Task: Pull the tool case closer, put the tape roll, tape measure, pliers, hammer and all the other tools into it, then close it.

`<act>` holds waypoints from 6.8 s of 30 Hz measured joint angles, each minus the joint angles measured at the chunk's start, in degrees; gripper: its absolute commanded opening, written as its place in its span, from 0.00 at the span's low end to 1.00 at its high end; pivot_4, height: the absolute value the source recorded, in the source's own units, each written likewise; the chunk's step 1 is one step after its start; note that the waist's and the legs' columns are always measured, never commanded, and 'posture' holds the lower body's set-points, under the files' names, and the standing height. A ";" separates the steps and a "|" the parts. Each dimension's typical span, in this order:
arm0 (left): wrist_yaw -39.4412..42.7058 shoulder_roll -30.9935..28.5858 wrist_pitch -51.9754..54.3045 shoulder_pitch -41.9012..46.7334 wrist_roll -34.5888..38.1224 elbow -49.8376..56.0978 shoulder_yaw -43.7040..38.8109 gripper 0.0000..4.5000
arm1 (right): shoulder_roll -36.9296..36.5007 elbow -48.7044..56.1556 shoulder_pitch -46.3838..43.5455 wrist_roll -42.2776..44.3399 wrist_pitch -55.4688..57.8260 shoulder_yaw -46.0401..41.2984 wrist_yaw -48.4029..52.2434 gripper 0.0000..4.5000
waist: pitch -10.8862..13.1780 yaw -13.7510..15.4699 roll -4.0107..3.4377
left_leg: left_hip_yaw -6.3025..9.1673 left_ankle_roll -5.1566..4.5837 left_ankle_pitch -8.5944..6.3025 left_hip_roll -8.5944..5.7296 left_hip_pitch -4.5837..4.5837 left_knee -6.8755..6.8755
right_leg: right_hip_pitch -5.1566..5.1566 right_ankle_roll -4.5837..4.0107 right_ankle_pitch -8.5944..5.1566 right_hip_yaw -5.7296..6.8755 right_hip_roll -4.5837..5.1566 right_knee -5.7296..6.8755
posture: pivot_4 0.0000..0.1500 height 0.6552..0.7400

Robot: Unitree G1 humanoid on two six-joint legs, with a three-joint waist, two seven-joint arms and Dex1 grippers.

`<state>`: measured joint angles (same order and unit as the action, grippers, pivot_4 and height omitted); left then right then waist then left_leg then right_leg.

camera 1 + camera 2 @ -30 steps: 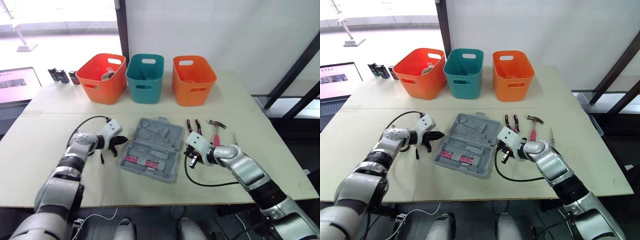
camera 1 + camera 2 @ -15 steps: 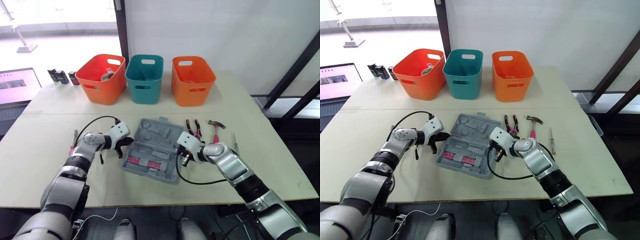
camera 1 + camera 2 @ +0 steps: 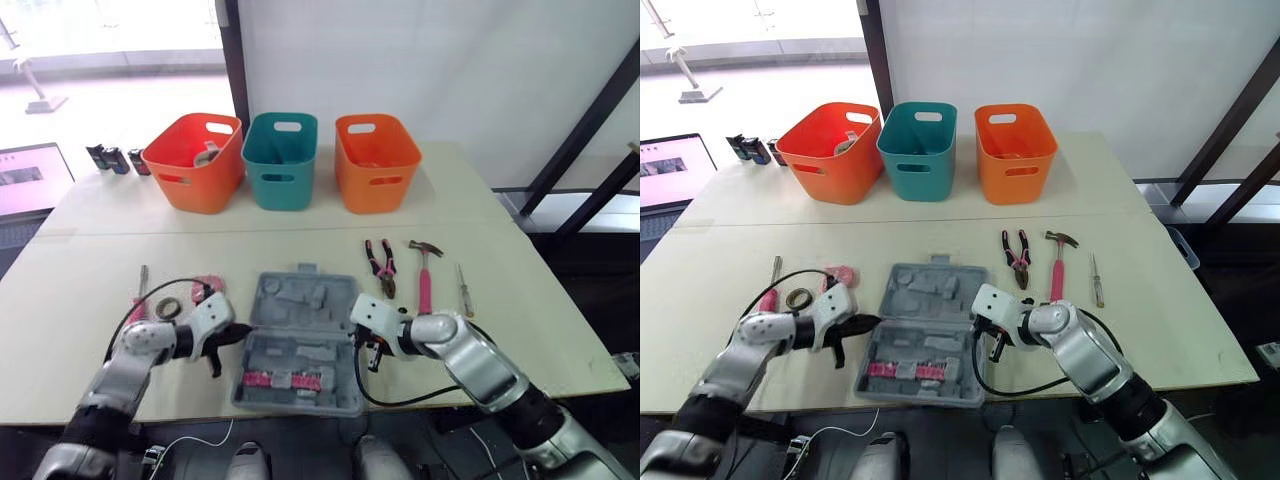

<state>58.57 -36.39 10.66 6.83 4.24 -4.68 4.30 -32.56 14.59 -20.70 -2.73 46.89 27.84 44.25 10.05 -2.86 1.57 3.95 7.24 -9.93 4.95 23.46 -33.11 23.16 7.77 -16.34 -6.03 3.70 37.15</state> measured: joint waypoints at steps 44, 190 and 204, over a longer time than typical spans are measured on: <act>-2.47 -0.45 10.25 -2.79 2.30 10.34 3.35 0.02 | -2.86 5.23 4.80 1.28 3.97 -2.64 -2.16 0.00 | 0.00 0.36 0.04 | -0.05 0.02 -0.02 -0.04 0.06 -0.05 | 0.04 -0.05 -0.03 -0.10 0.02 -0.17 | 1.00 1.00; 15.97 -11.97 -29.02 42.74 -18.78 -70.65 4.19 0.76 | 0.69 10.53 -0.04 20.16 -2.99 -12.51 -6.41 1.00 | 0.17 0.44 0.49 | -0.06 -0.08 0.01 0.07 0.97 -0.18 | 1.03 0.28 0.28 -0.03 -0.10 0.31 | 1.00 1.00; 13.37 -11.66 -30.67 42.32 -19.56 -70.65 4.17 0.01 | 1.07 11.35 0.78 19.88 -2.70 -12.50 -7.00 1.00 | 0.17 0.47 0.49 | -0.06 -0.08 0.01 0.07 0.96 -0.18 | 1.02 0.28 0.28 -0.03 -0.10 0.33 | 1.00 1.00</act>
<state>71.95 -48.05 -20.01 49.15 -15.31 -75.33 8.47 -31.49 25.95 -19.91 17.15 44.18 15.34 37.25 10.22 -2.38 2.07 3.89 7.16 -9.92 5.02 24.42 -33.29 24.18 8.05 -16.07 -6.06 3.61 37.47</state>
